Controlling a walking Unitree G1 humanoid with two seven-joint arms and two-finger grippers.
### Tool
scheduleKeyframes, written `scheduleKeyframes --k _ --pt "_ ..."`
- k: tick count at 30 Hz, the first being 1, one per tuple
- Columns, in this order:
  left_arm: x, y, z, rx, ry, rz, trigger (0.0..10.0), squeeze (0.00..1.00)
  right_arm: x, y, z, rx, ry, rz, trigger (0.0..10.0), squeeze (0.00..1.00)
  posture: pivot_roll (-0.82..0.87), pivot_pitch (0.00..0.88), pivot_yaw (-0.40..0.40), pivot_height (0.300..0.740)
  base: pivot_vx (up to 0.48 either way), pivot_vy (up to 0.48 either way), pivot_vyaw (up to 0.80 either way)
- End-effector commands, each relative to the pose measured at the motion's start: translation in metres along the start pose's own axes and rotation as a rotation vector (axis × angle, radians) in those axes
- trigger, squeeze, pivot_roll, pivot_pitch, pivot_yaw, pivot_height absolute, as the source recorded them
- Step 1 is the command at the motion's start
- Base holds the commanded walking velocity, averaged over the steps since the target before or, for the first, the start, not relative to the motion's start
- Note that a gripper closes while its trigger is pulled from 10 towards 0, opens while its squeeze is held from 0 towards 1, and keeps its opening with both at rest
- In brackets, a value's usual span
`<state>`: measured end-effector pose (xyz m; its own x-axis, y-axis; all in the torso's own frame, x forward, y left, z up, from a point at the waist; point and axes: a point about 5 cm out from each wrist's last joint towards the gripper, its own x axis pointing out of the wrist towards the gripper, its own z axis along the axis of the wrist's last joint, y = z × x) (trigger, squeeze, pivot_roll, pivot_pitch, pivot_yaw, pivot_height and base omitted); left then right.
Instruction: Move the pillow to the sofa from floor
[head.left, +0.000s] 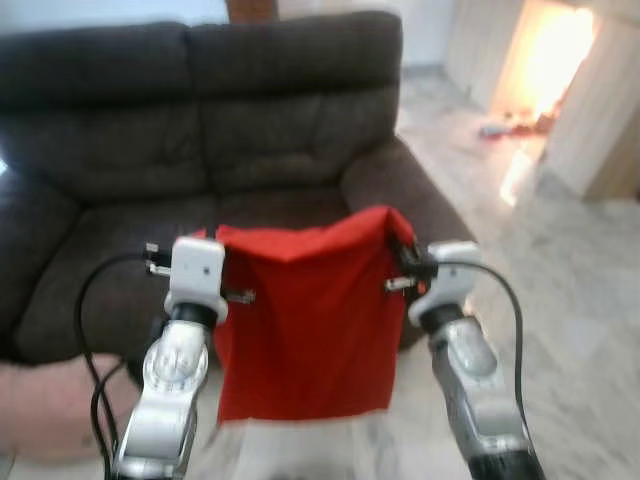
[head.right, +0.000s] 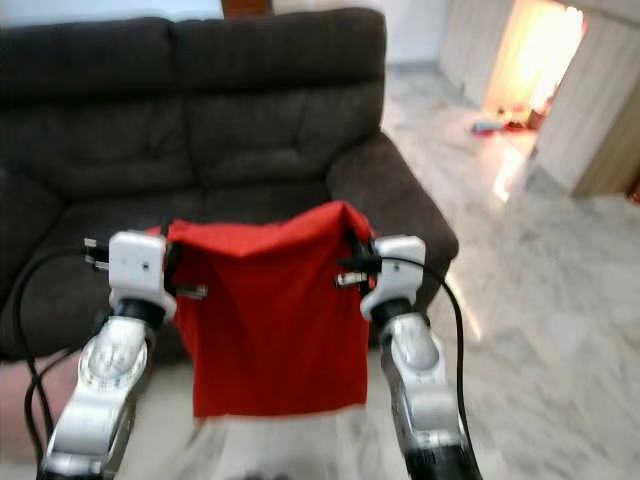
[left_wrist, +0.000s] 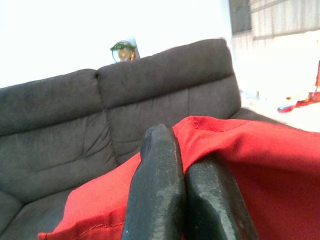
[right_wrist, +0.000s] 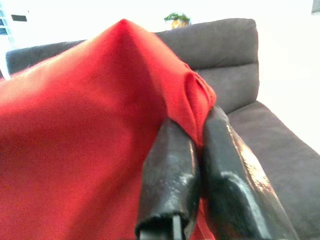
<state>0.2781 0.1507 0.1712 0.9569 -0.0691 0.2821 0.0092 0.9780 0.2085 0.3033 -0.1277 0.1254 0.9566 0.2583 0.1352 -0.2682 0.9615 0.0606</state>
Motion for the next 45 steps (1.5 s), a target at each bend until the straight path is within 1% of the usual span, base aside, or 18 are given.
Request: scheduleKeyframes --k 1,24,27,32,36,37,43,45 --pt "0.004 0.005 0.020 0.031 -0.097 0.017 10.0 0.00 0.007 0.006 0.018 -0.011 -0.082 0.027 10.0 0.00 0.07 0.000 0.031 0.740 0.266 0.000 0.00" --pt "0.005 0.005 0.021 0.036 -0.101 0.024 10.0 0.00 0.009 0.009 0.019 -0.025 -0.091 0.051 10.0 0.00 0.07 0.000 0.028 0.740 0.284 0.000 0.00" --pt "0.006 0.007 0.024 0.040 -0.114 0.033 10.0 0.00 0.011 0.010 0.023 -0.021 -0.105 0.057 10.0 0.00 0.07 0.000 0.028 0.740 0.304 0.000 0.00" --pt "0.008 0.010 0.030 0.050 -0.136 0.046 10.0 0.00 0.013 0.014 0.032 -0.043 -0.143 0.087 10.0 0.00 0.07 0.000 0.026 0.740 0.313 0.000 0.00" --pt "0.008 0.010 0.031 0.052 -0.137 0.050 10.0 0.00 0.013 0.015 0.033 -0.044 -0.146 0.096 10.0 0.00 0.07 0.000 0.023 0.740 0.319 0.000 0.80" --pt "0.008 0.010 0.030 0.053 -0.136 0.051 10.0 0.00 0.013 0.015 0.032 -0.022 -0.142 0.094 10.0 0.00 0.07 0.000 0.023 0.740 0.319 0.000 0.00" --pt "0.008 0.011 0.032 0.055 -0.139 0.053 10.0 0.00 0.013 0.015 0.033 -0.026 -0.146 0.098 10.0 0.00 0.07 0.000 0.022 0.740 0.321 0.000 0.00" --pt "0.010 0.013 0.036 0.059 -0.155 0.063 10.0 0.00 0.014 0.017 0.038 -0.024 -0.163 0.103 10.0 0.00 0.07 0.000 0.022 0.740 0.326 0.000 0.00"
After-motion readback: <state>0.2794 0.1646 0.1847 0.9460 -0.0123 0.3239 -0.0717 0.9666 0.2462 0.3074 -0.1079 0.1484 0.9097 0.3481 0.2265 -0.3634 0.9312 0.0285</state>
